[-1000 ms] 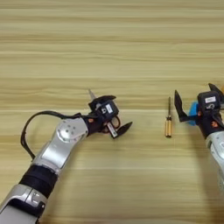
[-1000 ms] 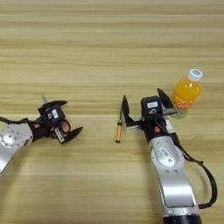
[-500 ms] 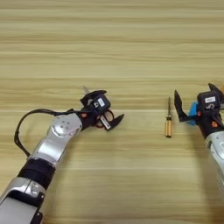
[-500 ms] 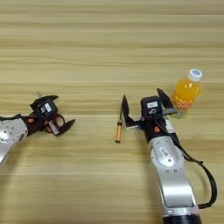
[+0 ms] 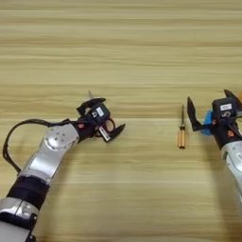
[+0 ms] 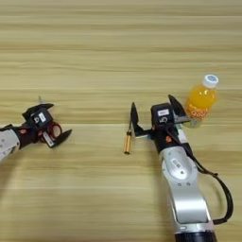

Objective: Move the objects on the table

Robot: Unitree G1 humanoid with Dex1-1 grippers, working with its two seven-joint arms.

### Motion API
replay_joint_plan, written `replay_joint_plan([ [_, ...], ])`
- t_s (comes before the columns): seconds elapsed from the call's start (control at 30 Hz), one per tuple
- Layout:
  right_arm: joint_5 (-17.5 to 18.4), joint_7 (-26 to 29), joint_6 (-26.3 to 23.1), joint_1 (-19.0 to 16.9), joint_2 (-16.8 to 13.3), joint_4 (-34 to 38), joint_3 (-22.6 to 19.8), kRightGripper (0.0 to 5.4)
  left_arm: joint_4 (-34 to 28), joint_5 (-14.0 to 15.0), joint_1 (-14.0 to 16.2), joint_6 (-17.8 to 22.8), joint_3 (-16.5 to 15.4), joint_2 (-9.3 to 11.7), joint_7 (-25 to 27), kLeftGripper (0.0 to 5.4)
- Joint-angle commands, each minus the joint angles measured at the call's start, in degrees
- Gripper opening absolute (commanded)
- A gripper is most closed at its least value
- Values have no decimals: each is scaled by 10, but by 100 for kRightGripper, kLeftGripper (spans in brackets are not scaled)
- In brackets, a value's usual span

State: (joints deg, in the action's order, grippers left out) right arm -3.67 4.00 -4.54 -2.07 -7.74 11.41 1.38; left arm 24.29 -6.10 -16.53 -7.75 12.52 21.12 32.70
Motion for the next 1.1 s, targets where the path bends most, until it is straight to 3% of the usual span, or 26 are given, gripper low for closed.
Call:
replay_joint_plan([
  [0.03,-4,-4,-6,9,3,-3,0,538,8,-2,16,12,-11,20,5,540],
  [0.7,-4,1,-12,8,3,-10,-1,538,16,6,19,14,-35,29,0,540],
  [0.83,-3,5,-13,2,1,-5,0,538,-7,28,11,13,-39,-2,-7,540],
  [1.1,3,20,-26,-12,-2,11,9,538,-37,120,-15,-27,-93,-81,-38,540],
])
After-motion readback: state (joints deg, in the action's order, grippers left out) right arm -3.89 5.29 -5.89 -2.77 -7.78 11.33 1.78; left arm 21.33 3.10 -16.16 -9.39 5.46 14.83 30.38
